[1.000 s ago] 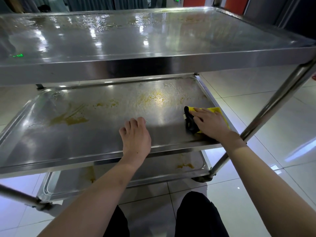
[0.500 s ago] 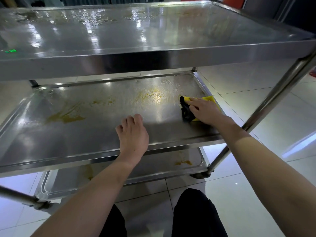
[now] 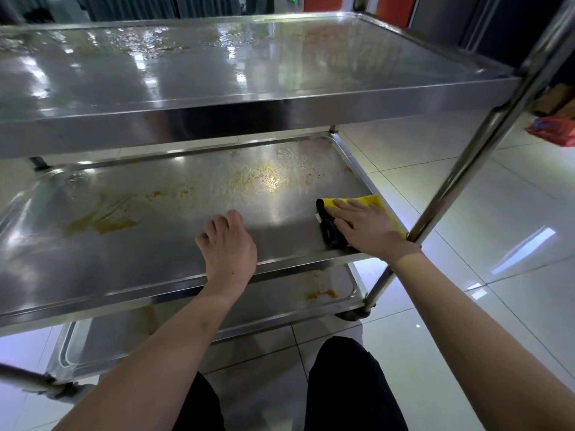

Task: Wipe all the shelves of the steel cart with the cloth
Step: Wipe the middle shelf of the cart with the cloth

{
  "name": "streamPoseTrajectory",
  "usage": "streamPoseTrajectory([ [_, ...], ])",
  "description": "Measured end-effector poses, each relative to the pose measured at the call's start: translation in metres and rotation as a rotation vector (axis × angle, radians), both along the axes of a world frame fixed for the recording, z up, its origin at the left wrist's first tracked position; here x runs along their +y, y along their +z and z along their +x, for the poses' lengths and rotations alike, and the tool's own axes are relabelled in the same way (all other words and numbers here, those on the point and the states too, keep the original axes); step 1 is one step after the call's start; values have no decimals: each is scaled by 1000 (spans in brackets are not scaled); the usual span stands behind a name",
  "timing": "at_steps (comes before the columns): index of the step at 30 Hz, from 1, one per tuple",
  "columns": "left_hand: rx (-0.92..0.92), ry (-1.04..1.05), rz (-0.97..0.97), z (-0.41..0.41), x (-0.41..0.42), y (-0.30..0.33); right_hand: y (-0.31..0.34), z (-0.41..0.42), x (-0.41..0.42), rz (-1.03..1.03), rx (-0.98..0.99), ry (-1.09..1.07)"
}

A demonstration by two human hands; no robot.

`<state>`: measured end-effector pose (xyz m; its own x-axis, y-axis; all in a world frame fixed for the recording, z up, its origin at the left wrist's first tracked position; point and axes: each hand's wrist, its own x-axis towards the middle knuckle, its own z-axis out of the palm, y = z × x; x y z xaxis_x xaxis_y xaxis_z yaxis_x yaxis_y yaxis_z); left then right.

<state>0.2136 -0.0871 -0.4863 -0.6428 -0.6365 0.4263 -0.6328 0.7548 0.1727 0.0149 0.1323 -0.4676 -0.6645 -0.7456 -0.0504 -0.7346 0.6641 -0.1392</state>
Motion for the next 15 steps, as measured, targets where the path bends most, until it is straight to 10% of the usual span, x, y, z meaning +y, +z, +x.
streamPoseTrajectory([
  [15, 64, -33, 50, 4, -8, -3, 3, 77, -59, -39, -19, 88],
])
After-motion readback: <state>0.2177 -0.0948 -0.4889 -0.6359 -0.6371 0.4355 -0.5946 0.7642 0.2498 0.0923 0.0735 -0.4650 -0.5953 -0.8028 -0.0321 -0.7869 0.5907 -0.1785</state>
